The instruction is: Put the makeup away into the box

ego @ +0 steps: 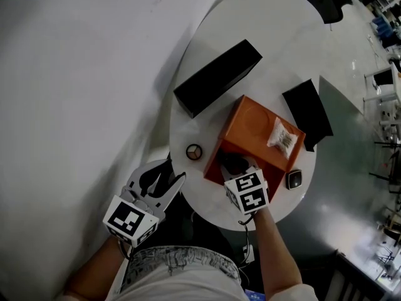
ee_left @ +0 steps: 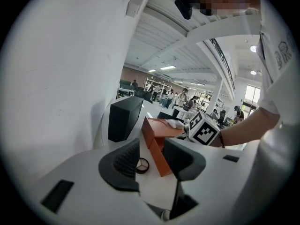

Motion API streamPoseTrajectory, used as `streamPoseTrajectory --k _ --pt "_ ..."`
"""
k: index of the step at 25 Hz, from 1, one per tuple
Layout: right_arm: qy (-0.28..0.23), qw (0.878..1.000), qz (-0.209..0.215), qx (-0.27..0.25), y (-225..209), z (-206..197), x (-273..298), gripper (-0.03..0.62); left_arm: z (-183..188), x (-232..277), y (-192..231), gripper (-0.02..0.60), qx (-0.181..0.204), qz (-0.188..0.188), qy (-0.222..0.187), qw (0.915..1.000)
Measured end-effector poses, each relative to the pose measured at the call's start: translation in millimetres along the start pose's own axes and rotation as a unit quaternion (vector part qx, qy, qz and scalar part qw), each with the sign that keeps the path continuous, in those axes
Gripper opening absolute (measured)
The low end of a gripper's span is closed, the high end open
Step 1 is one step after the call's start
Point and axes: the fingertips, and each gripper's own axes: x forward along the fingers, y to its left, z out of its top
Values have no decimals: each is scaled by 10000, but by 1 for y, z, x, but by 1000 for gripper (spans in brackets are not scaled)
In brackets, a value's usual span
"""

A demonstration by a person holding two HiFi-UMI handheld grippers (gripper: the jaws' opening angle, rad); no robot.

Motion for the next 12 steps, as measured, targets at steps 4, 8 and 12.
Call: streamPoseTrajectory --k 4,8,12 --pt "-274 9996 -33 96 -5 7 -16 146 -3 7 -2 181 130 -47 54 9999" --pt "-551 9980 -92 287 -12 10 -40 144 -14 19 -2 181 296 -115 189 9993" --pt "-785 9955 -194 503 -18 9 -61 142 -26 34 4 181 440 -154 343 9983"
